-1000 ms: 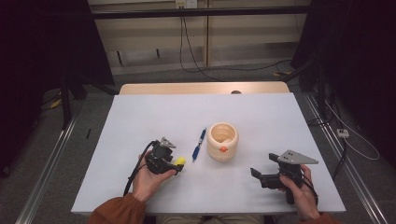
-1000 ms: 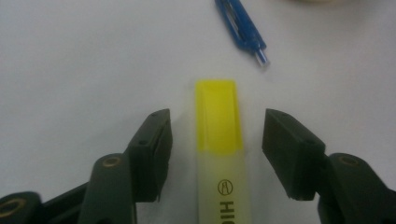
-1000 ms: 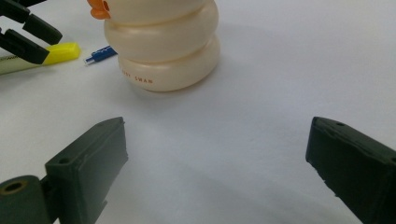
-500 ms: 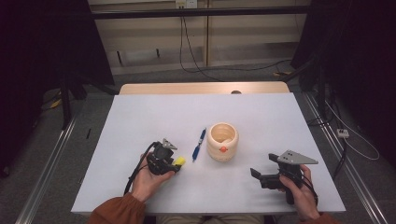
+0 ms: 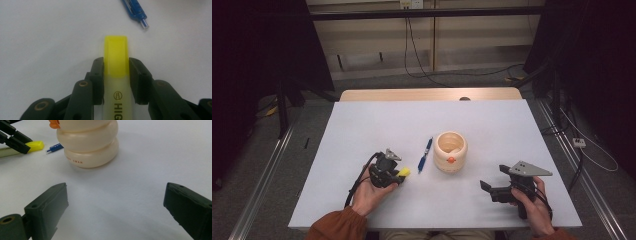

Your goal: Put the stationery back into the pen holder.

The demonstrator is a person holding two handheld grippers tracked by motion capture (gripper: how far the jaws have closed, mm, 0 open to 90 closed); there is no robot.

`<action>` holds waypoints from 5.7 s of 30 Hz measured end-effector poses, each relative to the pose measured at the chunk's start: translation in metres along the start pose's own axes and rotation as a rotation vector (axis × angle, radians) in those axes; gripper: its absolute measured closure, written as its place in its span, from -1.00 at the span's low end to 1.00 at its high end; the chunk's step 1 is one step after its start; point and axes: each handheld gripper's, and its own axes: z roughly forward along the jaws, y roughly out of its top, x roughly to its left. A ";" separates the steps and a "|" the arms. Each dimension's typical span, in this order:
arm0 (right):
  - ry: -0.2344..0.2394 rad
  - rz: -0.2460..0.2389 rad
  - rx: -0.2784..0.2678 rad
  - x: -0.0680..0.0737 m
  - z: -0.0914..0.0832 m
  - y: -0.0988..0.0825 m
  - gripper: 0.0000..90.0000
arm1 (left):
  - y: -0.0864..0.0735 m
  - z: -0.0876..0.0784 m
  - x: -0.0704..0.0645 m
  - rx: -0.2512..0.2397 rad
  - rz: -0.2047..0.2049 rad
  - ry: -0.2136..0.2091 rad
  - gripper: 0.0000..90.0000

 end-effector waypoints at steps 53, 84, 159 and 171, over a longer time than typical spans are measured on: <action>-0.001 -0.001 -0.028 0.000 -0.002 0.001 -0.89 | 0.001 -0.044 -0.005 -0.497 0.005 -0.113 0.49; 0.000 -0.010 -0.045 0.001 -0.003 0.002 -0.91 | 0.074 -0.054 -0.022 -0.608 0.020 -0.176 0.49; 0.008 -0.008 -0.033 0.000 -0.003 0.001 -0.91 | 0.139 0.038 -0.047 -0.573 0.040 -0.201 0.41; 0.007 -0.006 -0.032 -0.001 -0.003 0.001 -0.91 | 0.136 0.024 -0.036 -0.575 0.020 -0.165 -0.54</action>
